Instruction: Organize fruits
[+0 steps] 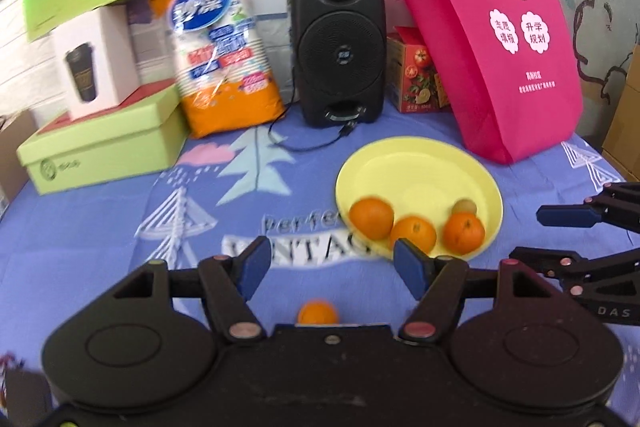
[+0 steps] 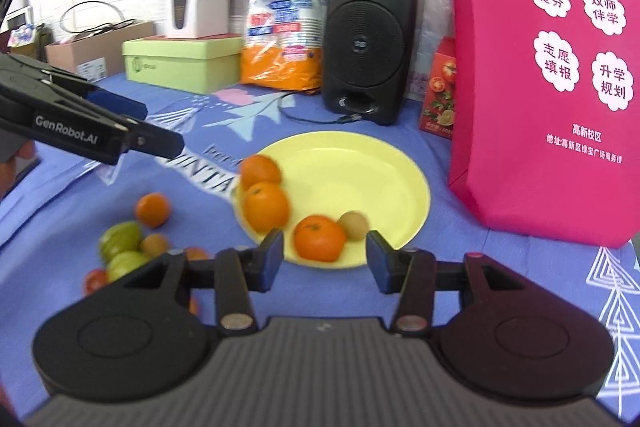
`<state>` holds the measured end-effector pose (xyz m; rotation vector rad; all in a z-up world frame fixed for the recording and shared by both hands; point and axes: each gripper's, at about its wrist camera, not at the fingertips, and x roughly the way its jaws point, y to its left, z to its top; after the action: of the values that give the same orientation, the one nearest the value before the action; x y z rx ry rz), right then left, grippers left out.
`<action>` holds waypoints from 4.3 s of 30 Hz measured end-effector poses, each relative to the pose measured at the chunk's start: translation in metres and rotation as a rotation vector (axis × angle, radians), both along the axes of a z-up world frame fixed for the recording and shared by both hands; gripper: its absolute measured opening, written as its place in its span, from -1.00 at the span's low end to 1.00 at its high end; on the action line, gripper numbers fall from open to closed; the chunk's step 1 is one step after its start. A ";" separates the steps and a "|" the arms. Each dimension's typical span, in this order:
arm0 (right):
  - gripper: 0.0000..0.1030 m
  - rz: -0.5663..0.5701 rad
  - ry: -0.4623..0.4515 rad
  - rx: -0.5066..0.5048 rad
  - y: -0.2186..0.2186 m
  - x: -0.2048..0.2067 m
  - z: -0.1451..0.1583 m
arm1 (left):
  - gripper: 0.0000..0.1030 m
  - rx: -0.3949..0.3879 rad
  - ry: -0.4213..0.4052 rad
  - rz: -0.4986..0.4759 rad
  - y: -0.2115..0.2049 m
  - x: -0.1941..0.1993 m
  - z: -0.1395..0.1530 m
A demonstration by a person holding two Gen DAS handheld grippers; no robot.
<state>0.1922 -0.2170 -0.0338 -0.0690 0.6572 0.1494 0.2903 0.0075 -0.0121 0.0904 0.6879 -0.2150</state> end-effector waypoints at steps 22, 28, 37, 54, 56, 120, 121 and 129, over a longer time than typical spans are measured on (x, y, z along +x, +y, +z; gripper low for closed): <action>-0.01 0.180 0.118 0.005 0.072 -0.075 -0.030 | 0.33 -0.032 0.100 -0.018 0.014 -0.095 -0.040; 0.06 0.192 0.123 0.007 0.075 -0.078 -0.032 | 0.33 -0.041 0.106 -0.051 0.007 -0.100 -0.048; 0.23 0.206 0.126 0.011 0.081 -0.079 -0.036 | 0.33 -0.038 0.150 -0.038 0.001 -0.086 -0.065; 0.32 0.209 0.129 0.013 0.084 -0.072 -0.039 | -0.11 -0.033 0.116 -0.054 -0.001 -0.071 -0.073; 0.32 0.209 0.127 0.007 0.086 -0.069 -0.039 | -0.32 -0.033 0.110 -0.066 -0.002 -0.071 -0.072; -0.28 0.077 0.034 0.021 0.036 -0.055 -0.006 | -0.39 -0.043 0.021 -0.139 -0.005 -0.058 -0.013; -0.28 0.071 0.026 0.018 0.033 -0.050 -0.003 | -0.40 -0.041 0.017 -0.147 -0.010 -0.051 -0.011; -0.28 0.023 -0.017 -0.014 0.005 -0.009 0.010 | -0.40 -0.009 -0.033 -0.165 -0.033 0.004 0.005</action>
<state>0.1831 -0.2117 -0.0233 -0.0916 0.6412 0.1662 0.2947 -0.0250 -0.0074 0.1424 0.6470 -0.3741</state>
